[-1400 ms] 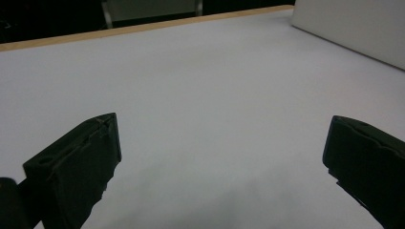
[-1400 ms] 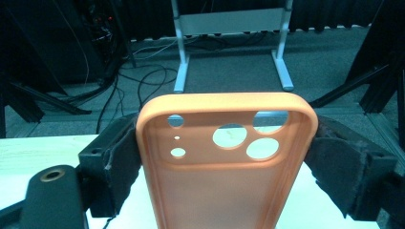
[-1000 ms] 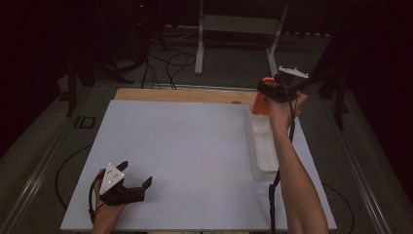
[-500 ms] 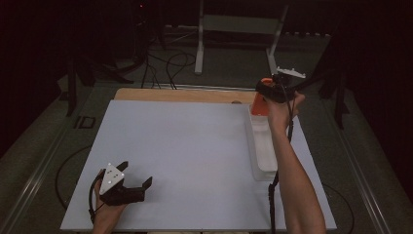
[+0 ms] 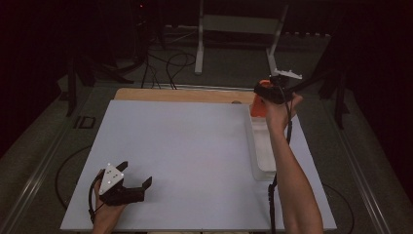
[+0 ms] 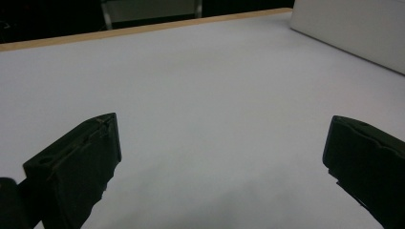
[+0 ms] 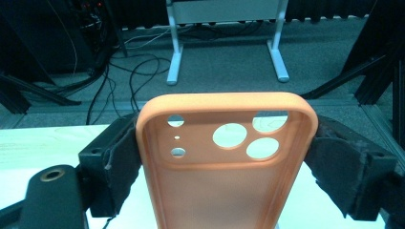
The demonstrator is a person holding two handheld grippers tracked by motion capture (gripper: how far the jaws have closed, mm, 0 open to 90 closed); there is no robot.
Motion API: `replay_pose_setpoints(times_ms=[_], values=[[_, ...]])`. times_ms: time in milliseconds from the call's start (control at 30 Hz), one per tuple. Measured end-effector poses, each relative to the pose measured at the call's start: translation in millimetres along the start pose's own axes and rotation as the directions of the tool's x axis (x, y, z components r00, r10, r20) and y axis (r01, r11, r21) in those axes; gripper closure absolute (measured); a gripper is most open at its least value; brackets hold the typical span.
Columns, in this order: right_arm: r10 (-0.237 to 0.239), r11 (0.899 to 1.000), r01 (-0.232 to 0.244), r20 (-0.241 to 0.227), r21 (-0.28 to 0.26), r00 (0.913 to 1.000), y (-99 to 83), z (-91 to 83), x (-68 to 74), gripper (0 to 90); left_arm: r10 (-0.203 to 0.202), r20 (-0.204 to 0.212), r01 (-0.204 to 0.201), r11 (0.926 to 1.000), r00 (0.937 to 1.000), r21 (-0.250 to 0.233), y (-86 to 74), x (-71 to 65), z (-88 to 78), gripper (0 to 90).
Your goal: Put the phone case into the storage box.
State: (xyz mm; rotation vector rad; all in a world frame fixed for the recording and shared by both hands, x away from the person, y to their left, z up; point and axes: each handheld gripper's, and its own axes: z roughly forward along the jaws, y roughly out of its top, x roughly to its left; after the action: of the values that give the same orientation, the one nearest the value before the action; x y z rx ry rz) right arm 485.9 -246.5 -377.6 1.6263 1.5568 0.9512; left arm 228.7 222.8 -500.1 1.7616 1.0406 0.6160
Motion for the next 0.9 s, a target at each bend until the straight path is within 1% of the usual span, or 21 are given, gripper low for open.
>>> replay_pose_setpoints(times_ms=[500, 900], values=[[-0.012, 1.000, 0.012, 0.007, 0.020, 0.9999, -10.1, 7.6, -0.1, 16.4, 0.000, 0.001, 0.000, 1.0000, 1.0000, 0.001, 0.0, -0.2, -0.1, 0.2], [-0.025, 0.999, 0.024, 0.009, 0.047, 0.9997, -20.8, 13.4, -5.2, 16.4, 0.002, 0.003, -0.002, 1.0000, 1.0000, 0.001, 0.0, -0.3, 0.6, 0.2]])
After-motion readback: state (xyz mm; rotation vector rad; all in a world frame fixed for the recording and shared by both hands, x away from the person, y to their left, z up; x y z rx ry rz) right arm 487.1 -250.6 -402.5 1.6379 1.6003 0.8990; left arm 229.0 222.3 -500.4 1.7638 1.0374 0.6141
